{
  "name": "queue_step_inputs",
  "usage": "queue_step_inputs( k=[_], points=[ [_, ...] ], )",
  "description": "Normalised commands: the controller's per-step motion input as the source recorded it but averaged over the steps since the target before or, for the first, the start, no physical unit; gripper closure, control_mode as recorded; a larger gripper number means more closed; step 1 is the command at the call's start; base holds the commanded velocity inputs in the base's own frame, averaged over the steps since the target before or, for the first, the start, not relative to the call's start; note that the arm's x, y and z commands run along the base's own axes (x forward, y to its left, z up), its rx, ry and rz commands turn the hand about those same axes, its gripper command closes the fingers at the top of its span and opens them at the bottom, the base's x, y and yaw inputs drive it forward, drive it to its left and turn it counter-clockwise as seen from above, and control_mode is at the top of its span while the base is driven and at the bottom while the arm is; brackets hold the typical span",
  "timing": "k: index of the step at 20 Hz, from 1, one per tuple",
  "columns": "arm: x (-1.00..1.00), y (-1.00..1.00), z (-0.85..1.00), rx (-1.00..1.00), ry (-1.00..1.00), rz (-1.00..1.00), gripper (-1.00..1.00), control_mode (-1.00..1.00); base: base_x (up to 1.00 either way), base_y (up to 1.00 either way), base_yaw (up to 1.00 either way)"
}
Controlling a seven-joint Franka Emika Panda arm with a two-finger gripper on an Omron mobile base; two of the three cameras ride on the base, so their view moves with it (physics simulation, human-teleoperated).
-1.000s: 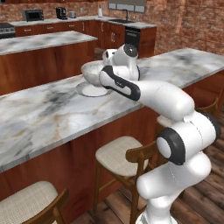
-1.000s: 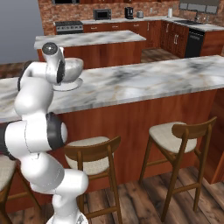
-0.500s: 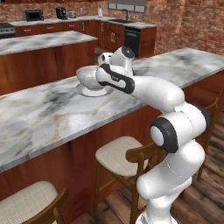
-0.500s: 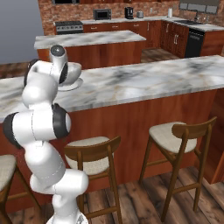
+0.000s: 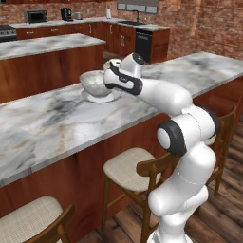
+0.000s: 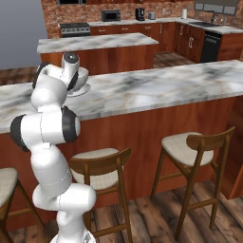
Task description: Move the bowls from the cabinet to the plates on the dining table.
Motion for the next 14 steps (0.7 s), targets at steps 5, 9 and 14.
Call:
queue_step_inputs(
  k=[5, 9, 14],
  points=[
    [0.20, 0.01, -0.19, 0.00, 0.00, 0.10, 1.00, -1.00, 0.00, 0.00, 0.00],
    [-0.01, 0.05, 0.00, 0.00, 0.00, 0.10, -1.00, -1.00, 0.00, 0.00, 0.00],
    [-0.44, 0.06, 0.00, 0.00, -0.01, 0.11, -1.00, -1.00, 0.00, 0.00, 0.00]
  ],
)
